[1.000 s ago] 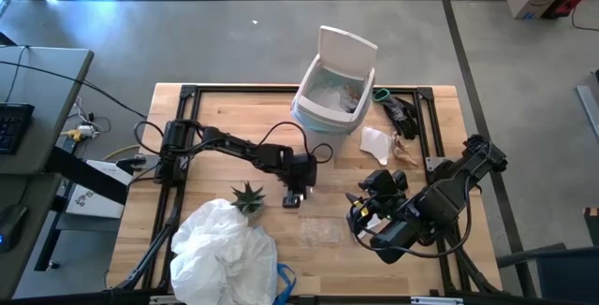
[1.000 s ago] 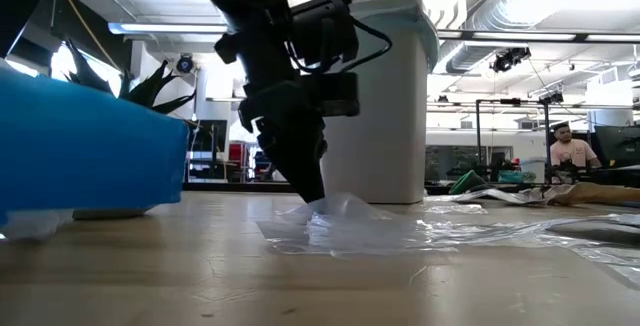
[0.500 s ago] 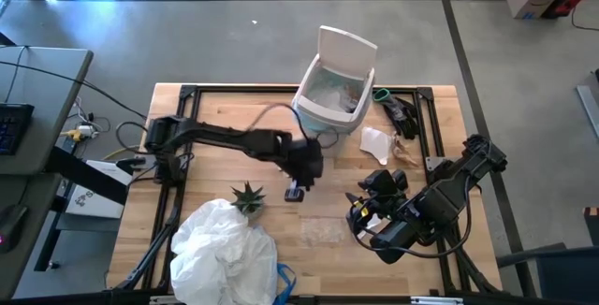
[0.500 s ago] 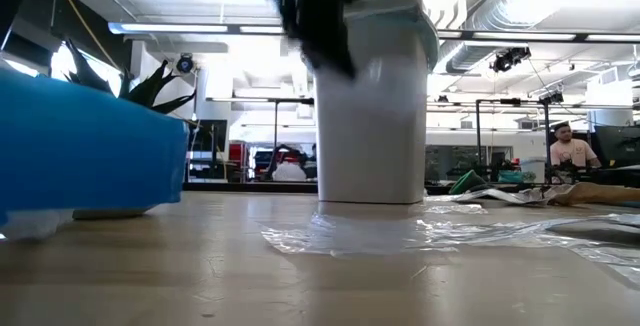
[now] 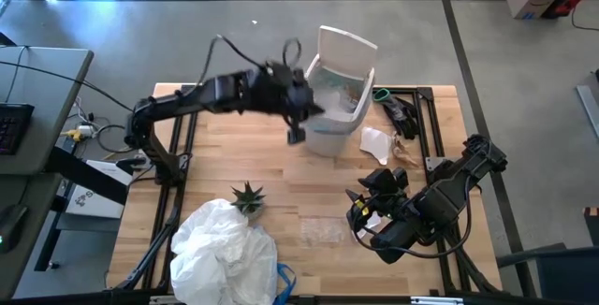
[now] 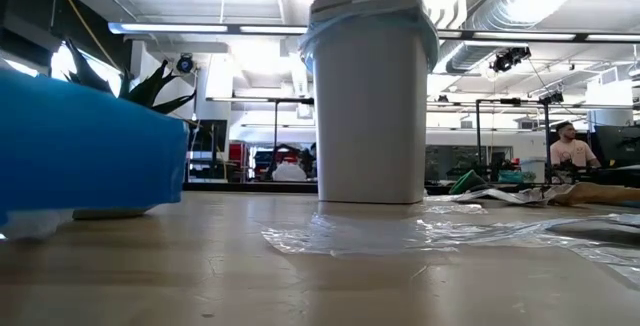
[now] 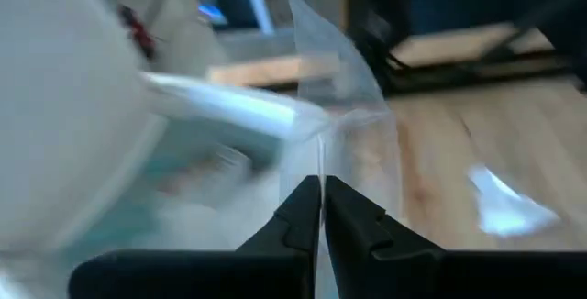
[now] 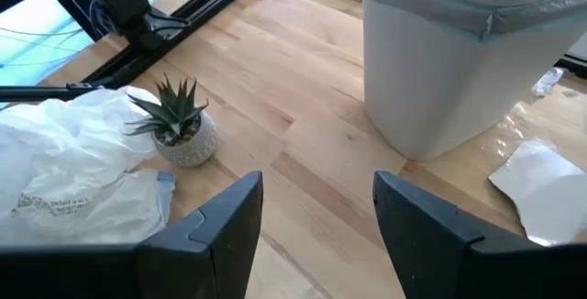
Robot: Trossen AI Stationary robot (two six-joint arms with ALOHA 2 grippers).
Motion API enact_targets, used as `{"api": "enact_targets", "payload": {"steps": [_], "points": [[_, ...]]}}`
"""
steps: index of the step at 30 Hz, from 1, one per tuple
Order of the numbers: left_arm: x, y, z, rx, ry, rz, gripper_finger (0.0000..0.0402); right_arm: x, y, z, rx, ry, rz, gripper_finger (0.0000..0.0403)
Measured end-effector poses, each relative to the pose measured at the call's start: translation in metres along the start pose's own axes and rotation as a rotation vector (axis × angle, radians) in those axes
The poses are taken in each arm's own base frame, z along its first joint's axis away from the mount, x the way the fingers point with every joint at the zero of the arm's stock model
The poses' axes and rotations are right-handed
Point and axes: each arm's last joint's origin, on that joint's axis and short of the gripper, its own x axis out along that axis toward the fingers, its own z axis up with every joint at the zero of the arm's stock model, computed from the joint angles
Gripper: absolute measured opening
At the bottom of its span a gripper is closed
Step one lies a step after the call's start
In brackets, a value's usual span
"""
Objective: Place trash/remove bag and relplace
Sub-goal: Put the transparent plastic into the trash bin
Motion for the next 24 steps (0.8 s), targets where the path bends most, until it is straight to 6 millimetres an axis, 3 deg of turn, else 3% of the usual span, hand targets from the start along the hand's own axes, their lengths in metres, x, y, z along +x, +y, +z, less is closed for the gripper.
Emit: {"api": "enact_targets", "payload": {"steps": [5, 12, 18, 24], "points": [[-0.017, 0.042, 0.014, -0.046, -0.09, 0.123, 0.0, 0.0, 0.0, 0.0, 0.0, 0.0, 0.0, 0.0194], [0.015, 0.082, -0.014, -0.099, 0.036, 0.197, 0.0, 0.0, 0.001, 0.001, 0.006, -0.019, 0.004, 0.0194], [0.043, 0.086, -0.033, -0.11, 0.156, 0.203, 0.0006, 0.0, 0.001, 0.001, 0.012, -0.019, 0.01, 0.0194], [0.046, 0.082, -0.031, -0.097, 0.145, 0.183, 0.0054, 0.0, 0.001, 0.001, 0.012, -0.019, 0.009, 0.0194]]}}
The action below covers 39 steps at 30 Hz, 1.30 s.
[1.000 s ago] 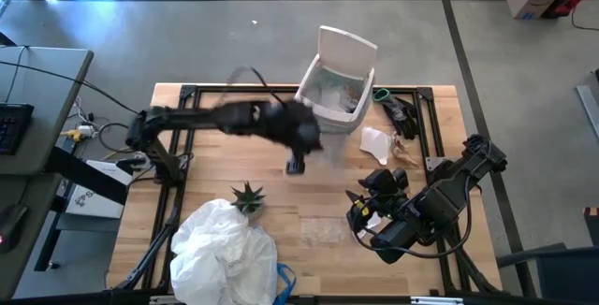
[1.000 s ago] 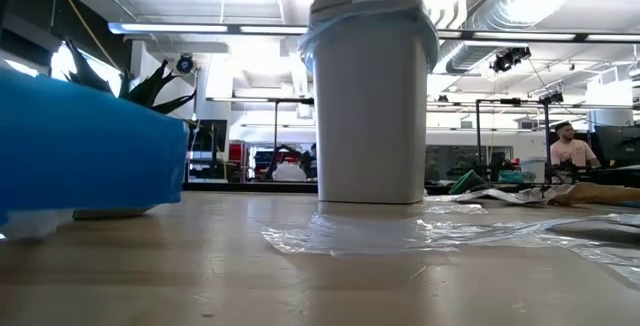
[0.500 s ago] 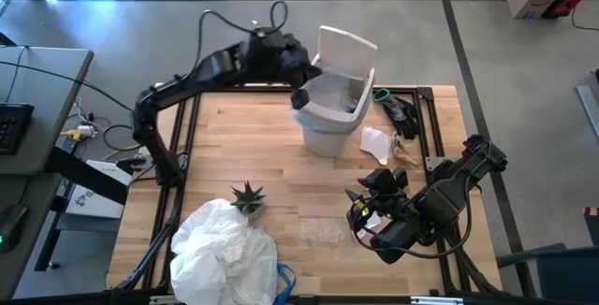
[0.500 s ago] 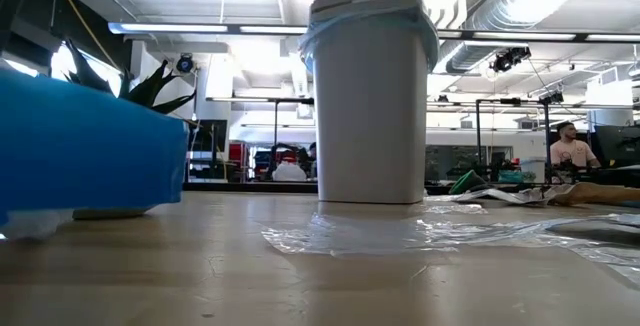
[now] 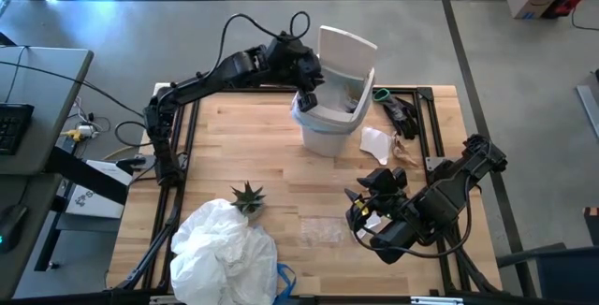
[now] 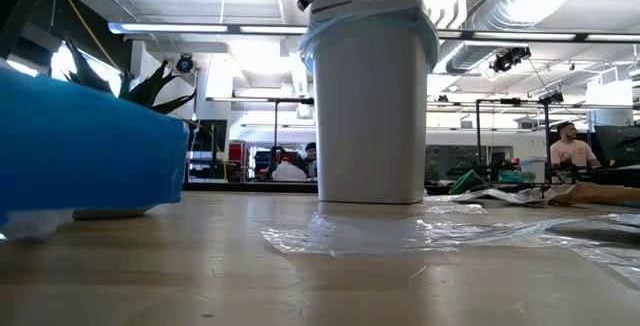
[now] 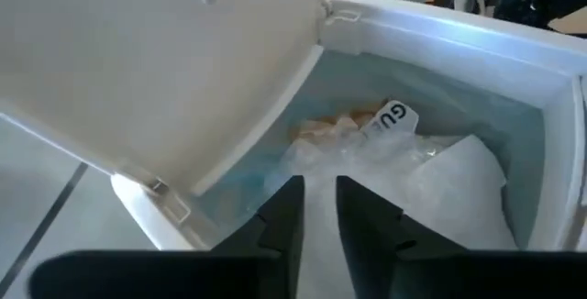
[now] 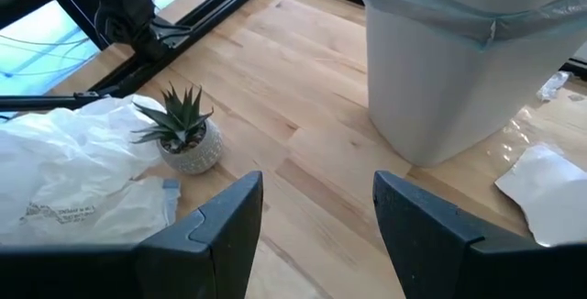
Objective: Place trash/remove bag and relplace
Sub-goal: Put the transparent plastic into the trash bin
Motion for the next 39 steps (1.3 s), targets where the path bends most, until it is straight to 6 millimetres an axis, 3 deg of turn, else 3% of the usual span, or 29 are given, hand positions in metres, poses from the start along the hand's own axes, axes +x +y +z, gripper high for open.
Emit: {"api": "enact_targets", "payload": {"steps": [7, 14, 22, 28, 33, 39], "points": [[-0.011, 0.001, 0.005, -0.009, -0.031, -0.021, 0.0114, 0.0, -0.002, 0.0, -0.017, 0.013, -0.015, 0.0194], [-0.061, -0.001, 0.031, -0.054, -0.186, -0.1, 0.0133, 0.016, -0.006, -0.006, -0.033, 0.232, -0.076, 0.0194], [-0.138, -0.013, 0.04, -0.067, -0.291, -0.226, 0.0133, 0.075, -0.028, -0.053, -0.067, 0.386, -0.317, 0.0194], [-0.187, -0.022, 0.03, -0.075, -0.287, -0.273, 0.0133, 0.13, -0.048, -0.083, 0.03, 0.527, -0.304, 0.0194], [-0.208, -0.028, 0.022, -0.092, -0.249, -0.3, 0.0133, 0.17, -0.071, -0.09, 0.105, 0.587, -0.326, 0.0181], [-0.214, -0.035, 0.016, -0.101, -0.188, -0.312, 0.0133, 0.203, -0.086, -0.073, 0.076, 0.576, -0.27, 0.0167]]}}
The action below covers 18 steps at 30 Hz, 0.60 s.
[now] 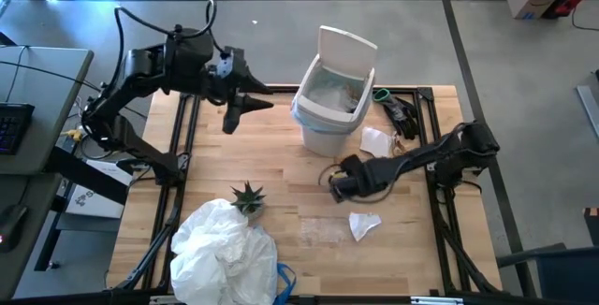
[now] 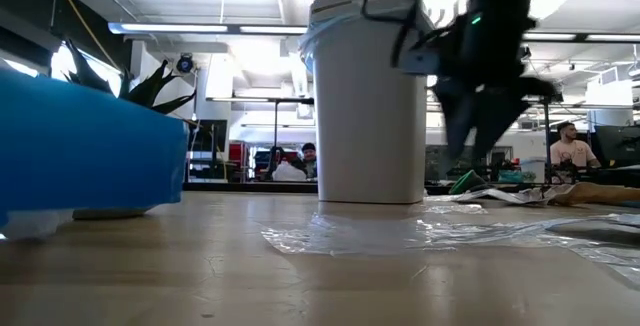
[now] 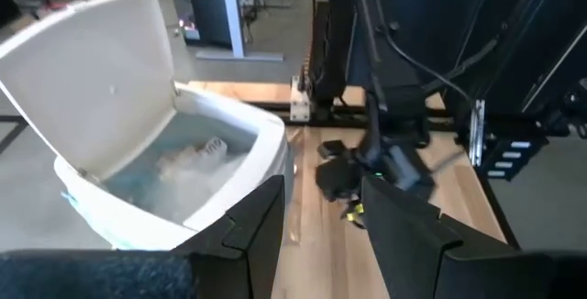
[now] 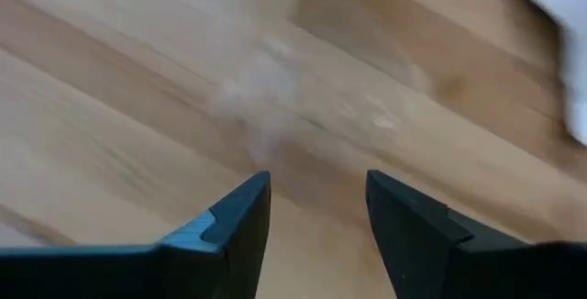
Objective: Place trash/remove bag and relplace
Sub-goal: Put the transparent plastic into the trash bin
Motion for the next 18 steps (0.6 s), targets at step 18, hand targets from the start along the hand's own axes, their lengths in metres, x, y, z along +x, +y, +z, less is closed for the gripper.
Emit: {"api": "enact_targets", "payload": {"steps": [18], "points": [[0.005, -0.014, -0.008, 0.003, 0.086, 0.017, 0.0133, 0.065, -0.031, 0.017, 0.082, 0.06, 0.143, 0.0165]]}}
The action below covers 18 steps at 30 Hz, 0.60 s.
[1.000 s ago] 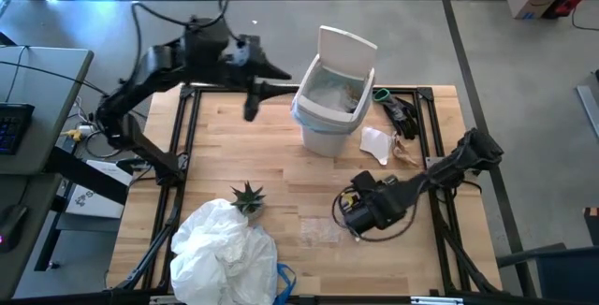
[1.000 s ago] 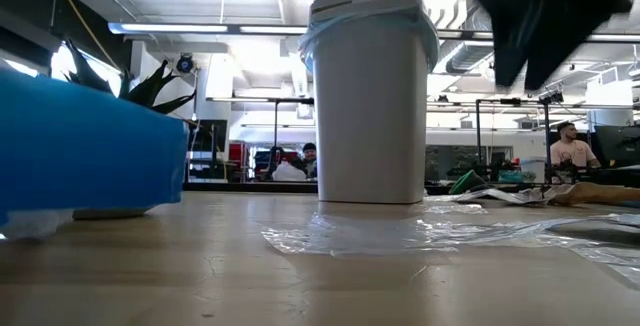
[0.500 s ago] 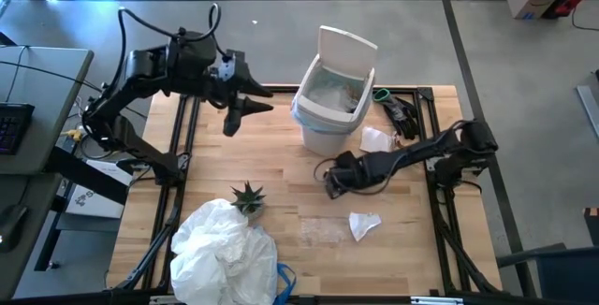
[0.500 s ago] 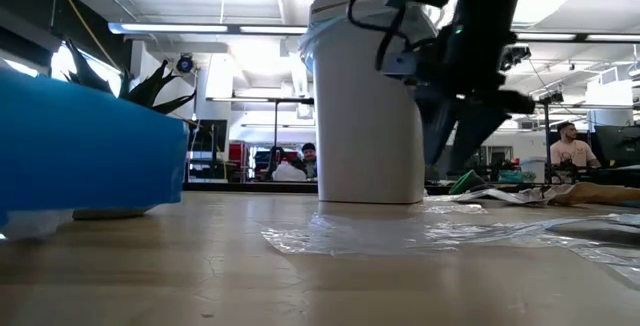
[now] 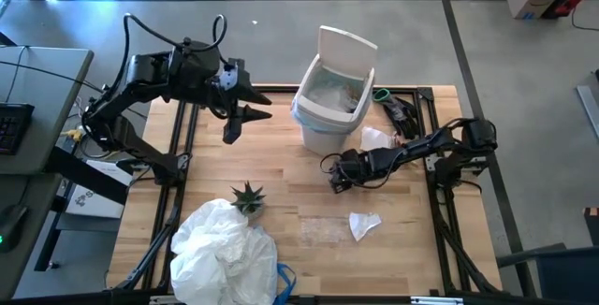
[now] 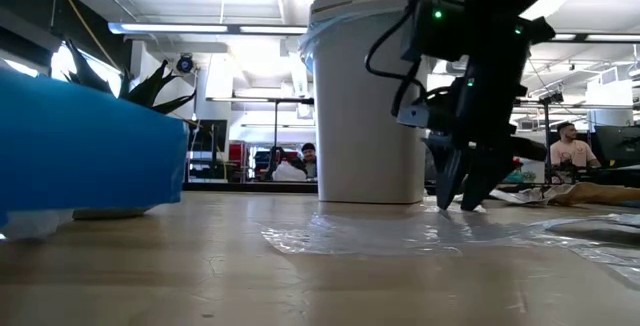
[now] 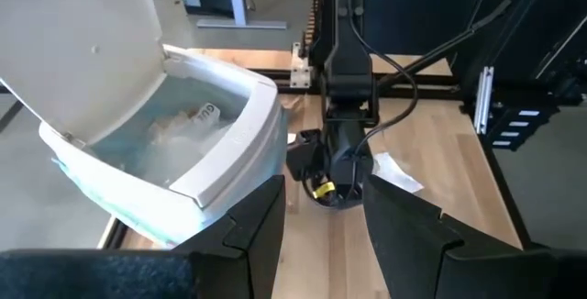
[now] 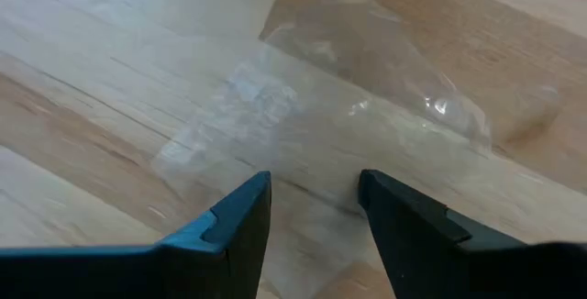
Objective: Place trash/remove bag and relplace
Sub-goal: Put the transparent plastic into the trash bin
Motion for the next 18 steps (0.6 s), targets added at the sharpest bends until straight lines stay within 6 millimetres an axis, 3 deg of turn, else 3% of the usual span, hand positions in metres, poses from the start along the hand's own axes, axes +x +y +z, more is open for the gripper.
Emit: {"api": "enact_targets", "payload": {"steps": [10, 14, 18], "points": [[0.0, 0.0, 0.0, -0.005, -0.003, 0.002, 0.0133, 0.009, -0.011, -0.006, -0.007, -0.014, -0.028, 0.0145], [0.0, 0.0, 0.0, -0.005, -0.003, 0.002, 0.0133, 0.009, -0.014, -0.006, -0.021, -0.02, -0.055, 0.0098], [0.0, 0.0, 0.0, -0.005, -0.003, 0.001, 0.0133, 0.009, -0.015, -0.009, -0.067, -0.01, -0.078, 0.0026]]}}
